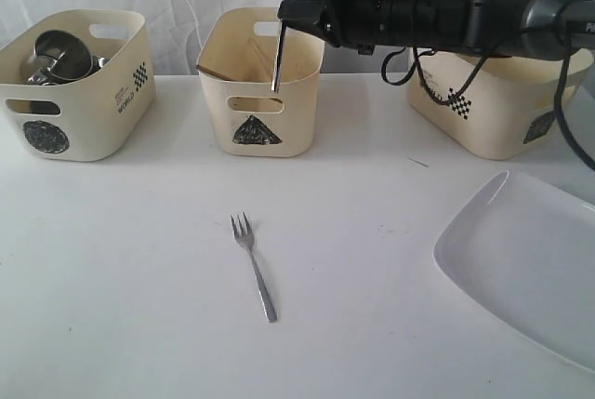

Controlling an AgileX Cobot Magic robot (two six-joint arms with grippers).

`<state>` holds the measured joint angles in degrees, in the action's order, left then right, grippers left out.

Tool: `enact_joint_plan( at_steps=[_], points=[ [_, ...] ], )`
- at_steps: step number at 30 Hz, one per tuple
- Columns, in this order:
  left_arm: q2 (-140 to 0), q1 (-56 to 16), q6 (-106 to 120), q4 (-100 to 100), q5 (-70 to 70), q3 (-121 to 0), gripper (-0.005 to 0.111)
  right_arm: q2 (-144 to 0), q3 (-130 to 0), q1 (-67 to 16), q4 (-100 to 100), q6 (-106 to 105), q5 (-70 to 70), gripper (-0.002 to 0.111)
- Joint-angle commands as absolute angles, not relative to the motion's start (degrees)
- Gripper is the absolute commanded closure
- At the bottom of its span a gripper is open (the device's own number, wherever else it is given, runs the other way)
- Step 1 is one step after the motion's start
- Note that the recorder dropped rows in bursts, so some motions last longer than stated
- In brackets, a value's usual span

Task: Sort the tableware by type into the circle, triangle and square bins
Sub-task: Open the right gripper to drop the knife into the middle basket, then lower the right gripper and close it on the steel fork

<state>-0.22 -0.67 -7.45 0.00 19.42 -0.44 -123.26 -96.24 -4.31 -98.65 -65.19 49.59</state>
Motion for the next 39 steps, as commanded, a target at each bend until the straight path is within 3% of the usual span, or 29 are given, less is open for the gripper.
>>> enact_joint_plan(
  at_steps=[1, 8, 16, 29, 39],
  points=[
    [0.00, -0.91, -7.46, 0.59, 21.00, 0.00, 0.106, -124.80, -98.89, -4.01, -99.95, -68.35, 49.66, 0.108],
    [0.00, -0.91, -7.46, 0.59, 21.00, 0.00, 0.106, -125.50, -104.75, -4.01, -99.95, -68.44, 48.87, 0.108],
    [0.00, -0.91, -7.46, 0.59, 21.00, 0.00, 0.106, -126.38, -107.49, -6.07, -99.95, -78.12, 31.02, 0.108],
    [0.00, -0.91, -7.46, 0.59, 21.00, 0.00, 0.106, -135.15, -110.87, -9.18, -99.95, -88.85, 24.35, 0.108],
    [0.00, -0.91, -7.46, 0.59, 21.00, 0.00, 0.106, -135.69, -110.87, -9.27, -99.95, -89.50, 25.69, 0.081]
  ],
)
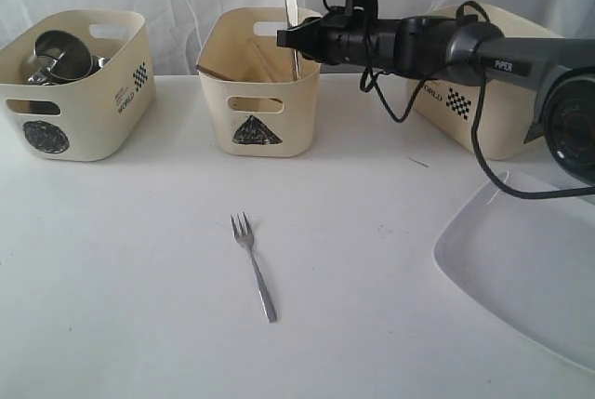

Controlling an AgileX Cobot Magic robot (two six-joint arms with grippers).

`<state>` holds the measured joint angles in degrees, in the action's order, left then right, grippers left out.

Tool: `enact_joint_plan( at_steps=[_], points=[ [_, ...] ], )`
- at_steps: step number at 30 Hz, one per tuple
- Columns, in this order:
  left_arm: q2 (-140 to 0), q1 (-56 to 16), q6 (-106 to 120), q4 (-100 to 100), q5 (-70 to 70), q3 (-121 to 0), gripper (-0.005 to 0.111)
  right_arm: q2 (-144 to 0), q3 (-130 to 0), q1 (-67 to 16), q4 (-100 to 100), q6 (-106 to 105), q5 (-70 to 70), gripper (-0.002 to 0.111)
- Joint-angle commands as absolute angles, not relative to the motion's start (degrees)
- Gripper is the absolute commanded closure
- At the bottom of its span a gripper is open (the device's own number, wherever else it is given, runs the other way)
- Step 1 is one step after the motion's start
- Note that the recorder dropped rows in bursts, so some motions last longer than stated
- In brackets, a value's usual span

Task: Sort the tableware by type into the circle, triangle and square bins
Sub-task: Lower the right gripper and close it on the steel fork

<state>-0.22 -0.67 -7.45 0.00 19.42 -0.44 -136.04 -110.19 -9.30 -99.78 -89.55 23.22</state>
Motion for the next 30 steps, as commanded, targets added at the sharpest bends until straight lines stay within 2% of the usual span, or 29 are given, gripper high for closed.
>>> enact_joint_plan(
  at_steps=[1, 5, 6, 7, 8, 12, 14, 16, 19, 24, 26, 29, 30],
  points=[
    [0.00, -0.91, -7.46, 0.59, 21.00, 0.00, 0.106, -135.69, -110.87, -9.27, -99.95, -89.37, 26.63, 0.081],
    [0.00, -0.91, -7.46, 0.59, 21.00, 0.00, 0.106, -134.65, -110.76, -9.27, -99.19, -80.93, 33.77, 0.083],
    [0.00, -0.91, -7.46, 0.59, 21.00, 0.00, 0.106, -134.05, -110.76, -9.27, -96.22, -77.06, 34.00, 0.087],
    [0.00, -0.91, -7.46, 0.59, 21.00, 0.00, 0.106, -132.29, -110.76, -9.27, -85.35, -66.85, 33.98, 0.101],
    [0.00, -0.91, -7.46, 0.59, 21.00, 0.00, 0.106, -131.29, -110.76, -9.27, -80.33, -63.29, 33.98, 0.108],
    [0.00, -0.91, -7.46, 0.59, 21.00, 0.00, 0.106, -124.12, -110.76, -10.13, -41.85, -32.95, 38.76, 0.108],
    [0.00, -0.91, -7.46, 0.59, 21.00, 0.00, 0.106, -118.53, -108.85, -13.76, -15.45, -14.72, 45.85, 0.108],
    [0.00, -0.91, -7.46, 0.59, 21.00, 0.00, 0.106, -113.83, -103.68, -18.50, -1.69, -0.70, 49.31, 0.108],
    [0.00, -0.91, -7.46, 0.59, 21.00, 0.00, 0.106, -109.00, -92.16, -26.44, 3.88, 11.41, 48.94, 0.108],
    [0.00, -0.91, -7.46, 0.59, 21.00, 0.00, 0.106, -111.06, -81.50, -36.59, 3.25, 11.00, 47.24, 0.108],
    [0.00, -0.91, -7.46, 0.59, 21.00, 0.00, 0.106, -112.47, -81.37, -38.31, 2.98, 10.17, 46.72, 0.101],
    [0.00, -0.91, -7.46, 0.59, 21.00, 0.00, 0.106, -114.16, -81.37, -38.80, 1.33, 10.17, 44.90, 0.070],
    [0.00, -0.91, -7.46, 0.59, 21.00, 0.00, 0.106, -114.43, -81.37, -38.80, 1.22, 10.17, 44.45, 0.067]
  ],
)
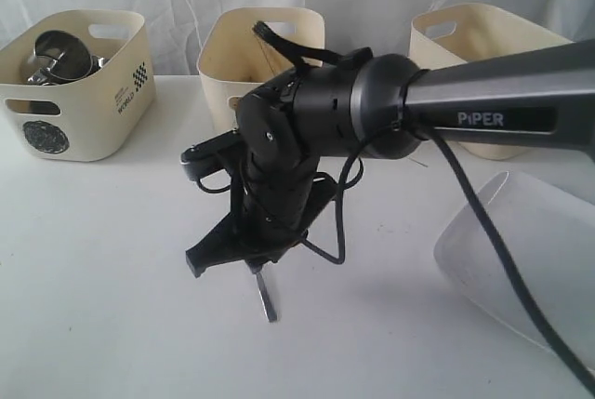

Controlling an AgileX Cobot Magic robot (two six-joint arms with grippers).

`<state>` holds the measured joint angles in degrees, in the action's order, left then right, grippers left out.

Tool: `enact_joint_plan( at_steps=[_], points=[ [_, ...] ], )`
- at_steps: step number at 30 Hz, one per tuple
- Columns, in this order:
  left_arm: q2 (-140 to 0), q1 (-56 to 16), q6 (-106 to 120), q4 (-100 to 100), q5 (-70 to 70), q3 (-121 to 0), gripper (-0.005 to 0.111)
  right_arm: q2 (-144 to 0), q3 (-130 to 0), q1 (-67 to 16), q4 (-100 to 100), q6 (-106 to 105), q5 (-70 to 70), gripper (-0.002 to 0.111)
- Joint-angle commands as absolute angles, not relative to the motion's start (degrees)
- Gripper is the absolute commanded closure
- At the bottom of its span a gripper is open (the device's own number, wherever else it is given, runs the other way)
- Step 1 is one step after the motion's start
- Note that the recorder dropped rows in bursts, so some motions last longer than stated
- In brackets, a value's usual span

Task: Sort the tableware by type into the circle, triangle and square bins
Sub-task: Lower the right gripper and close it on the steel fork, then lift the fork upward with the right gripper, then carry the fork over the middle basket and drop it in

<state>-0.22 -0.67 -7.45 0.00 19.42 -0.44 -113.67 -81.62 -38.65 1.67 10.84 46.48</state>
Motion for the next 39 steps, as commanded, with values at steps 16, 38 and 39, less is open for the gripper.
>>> enact_joint_plan(
  at_steps=[16, 38, 39],
  points=[
    [0.00, -0.91, -7.46, 0.59, 21.00, 0.00, 0.106, -121.99, -81.37, -38.80, 1.28, 12.43, 38.14, 0.080],
    [0.00, -0.91, -7.46, 0.59, 21.00, 0.00, 0.106, -110.72, -95.60, -32.71, 24.49, 17.67, 39.02, 0.108],
    [0.00, -0.91, -7.46, 0.59, 21.00, 0.00, 0.106, -110.09, -95.60, -31.57, 24.21, 19.74, 36.20, 0.108]
  ],
)
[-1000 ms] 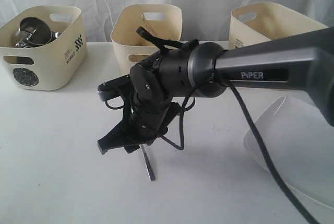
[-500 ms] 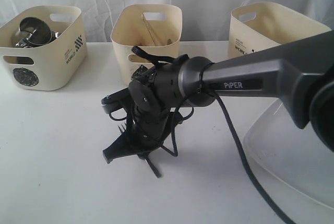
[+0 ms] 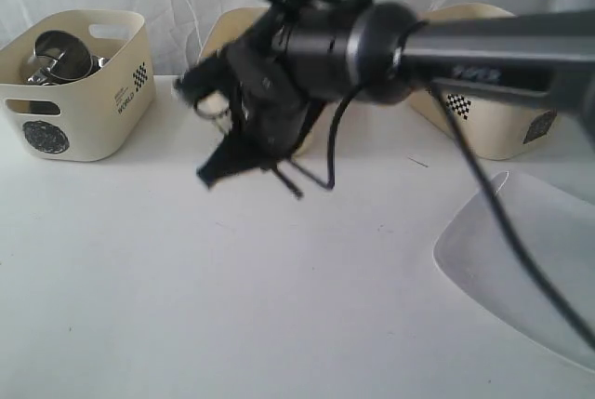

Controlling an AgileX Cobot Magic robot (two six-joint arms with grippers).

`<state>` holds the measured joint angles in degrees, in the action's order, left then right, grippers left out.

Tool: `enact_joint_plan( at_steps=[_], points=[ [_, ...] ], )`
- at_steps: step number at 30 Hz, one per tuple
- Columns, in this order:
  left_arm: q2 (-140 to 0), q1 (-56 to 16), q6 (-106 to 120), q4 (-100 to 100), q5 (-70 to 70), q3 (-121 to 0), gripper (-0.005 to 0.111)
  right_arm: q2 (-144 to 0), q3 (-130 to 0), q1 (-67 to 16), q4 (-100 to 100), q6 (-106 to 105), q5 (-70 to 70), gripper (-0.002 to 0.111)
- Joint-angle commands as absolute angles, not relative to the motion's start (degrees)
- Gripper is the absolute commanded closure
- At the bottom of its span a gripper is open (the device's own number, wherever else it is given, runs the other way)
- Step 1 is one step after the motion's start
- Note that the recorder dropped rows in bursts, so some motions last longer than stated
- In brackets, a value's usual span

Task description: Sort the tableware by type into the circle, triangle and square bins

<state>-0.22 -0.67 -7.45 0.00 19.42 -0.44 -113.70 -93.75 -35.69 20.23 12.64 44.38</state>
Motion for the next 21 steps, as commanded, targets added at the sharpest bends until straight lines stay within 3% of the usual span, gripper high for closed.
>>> enact_joint_plan(
  at_steps=[1, 7, 15, 21],
  points=[
    [0.00, -0.91, -7.46, 0.59, 21.00, 0.00, 0.106, -109.59, -95.60, -30.13, 23.99, 23.16, 33.11, 0.108],
    [0.00, -0.91, -7.46, 0.59, 21.00, 0.00, 0.106, -110.91, -94.89, -23.56, 23.75, 38.28, 15.79, 0.108],
    [0.00, -0.91, -7.46, 0.59, 21.00, 0.00, 0.106, -120.55, -94.88, -19.98, 22.78, 43.61, -25.71, 0.108],
    [0.00, -0.91, -7.46, 0.59, 21.00, 0.00, 0.106, -129.58, -97.43, -18.87, 18.54, 39.98, -26.99, 0.108]
  ],
)
